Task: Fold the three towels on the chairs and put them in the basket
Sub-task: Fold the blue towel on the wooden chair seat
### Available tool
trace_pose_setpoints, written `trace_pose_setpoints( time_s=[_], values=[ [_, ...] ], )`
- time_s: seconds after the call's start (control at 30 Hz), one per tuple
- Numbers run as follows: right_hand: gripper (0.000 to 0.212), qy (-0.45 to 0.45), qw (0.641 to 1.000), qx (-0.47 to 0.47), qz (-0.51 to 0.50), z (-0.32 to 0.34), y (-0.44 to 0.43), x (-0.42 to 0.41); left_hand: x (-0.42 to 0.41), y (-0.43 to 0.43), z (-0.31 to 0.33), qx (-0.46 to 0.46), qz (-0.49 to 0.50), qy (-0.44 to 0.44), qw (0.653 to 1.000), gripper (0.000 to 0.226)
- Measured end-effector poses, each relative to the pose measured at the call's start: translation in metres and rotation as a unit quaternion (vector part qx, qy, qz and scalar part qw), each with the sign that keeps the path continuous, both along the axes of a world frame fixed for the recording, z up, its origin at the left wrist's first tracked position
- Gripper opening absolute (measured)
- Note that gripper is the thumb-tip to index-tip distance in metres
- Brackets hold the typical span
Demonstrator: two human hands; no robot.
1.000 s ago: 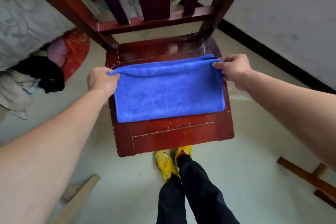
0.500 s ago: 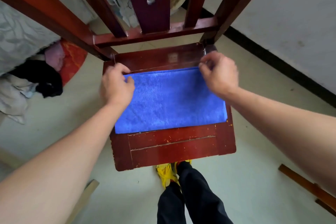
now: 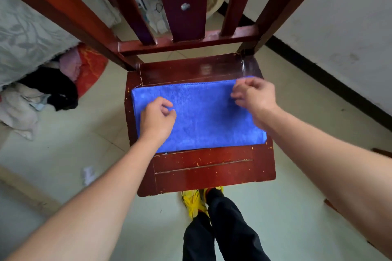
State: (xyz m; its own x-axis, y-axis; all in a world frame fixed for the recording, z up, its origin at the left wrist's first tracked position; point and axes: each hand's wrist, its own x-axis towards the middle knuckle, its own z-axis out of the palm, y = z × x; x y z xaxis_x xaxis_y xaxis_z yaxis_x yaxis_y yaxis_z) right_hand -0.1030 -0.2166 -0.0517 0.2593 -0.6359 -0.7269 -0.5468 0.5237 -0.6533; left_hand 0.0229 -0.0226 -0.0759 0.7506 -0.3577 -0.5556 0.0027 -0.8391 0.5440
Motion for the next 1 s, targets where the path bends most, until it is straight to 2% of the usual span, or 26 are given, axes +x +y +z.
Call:
trace_pose_setpoints(
  time_s=[0.1,0.2,0.3,0.4,0.43,0.5,0.6,0.67,0.7,0.83,0.9,1.0],
  values=[
    [0.016,0.036,0.990,0.096,0.098,-0.004,0.034,-0.042,-0.031,0.032,-0.003,0.066,0.020,0.030,0.997,0.017],
    [0.008,0.079,0.988,0.112,0.070,-0.010,0.037,-0.082,-0.045,0.063,-0.009,0.097,0.077,0.015,0.992,0.022],
    [0.009,0.118,0.988,0.084,0.052,-0.011,0.026,-0.099,-0.048,0.071,-0.006,0.119,0.077,0.009,0.990,0.020],
    [0.006,0.219,0.968,-0.064,0.101,-0.015,0.014,-0.099,-0.046,0.068,0.002,0.144,-0.021,-0.047,0.988,0.005],
    [0.003,0.241,0.958,-0.116,0.106,-0.015,0.009,-0.096,-0.044,0.064,0.004,0.133,-0.077,-0.085,0.984,0.011],
    [0.014,0.244,0.948,-0.164,0.119,-0.012,0.001,-0.084,-0.038,0.053,0.008,0.101,-0.199,-0.151,0.963,0.036],
    [0.035,0.262,0.931,-0.161,0.196,-0.012,-0.003,-0.064,-0.022,0.032,0.012,0.130,-0.360,-0.167,0.909,0.084],
    [0.046,0.292,0.922,-0.132,0.219,-0.016,-0.004,-0.057,-0.009,0.024,0.008,0.180,-0.409,-0.153,0.881,0.107],
    [0.045,0.293,0.926,-0.110,0.209,-0.018,-0.005,-0.055,-0.003,0.023,0.005,0.200,-0.420,-0.151,0.872,0.115],
    [0.027,0.182,0.980,0.008,0.086,-0.020,-0.011,-0.057,0.005,0.021,-0.002,0.236,-0.440,-0.147,0.854,0.132],
    [0.020,0.140,0.987,0.044,0.069,-0.014,-0.018,-0.064,0.002,0.020,-0.003,0.241,-0.444,-0.147,0.850,0.135],
    [0.011,0.137,0.988,0.037,0.069,-0.006,-0.032,-0.083,-0.013,0.014,-0.001,0.236,-0.454,-0.158,0.845,0.133]
  ],
)
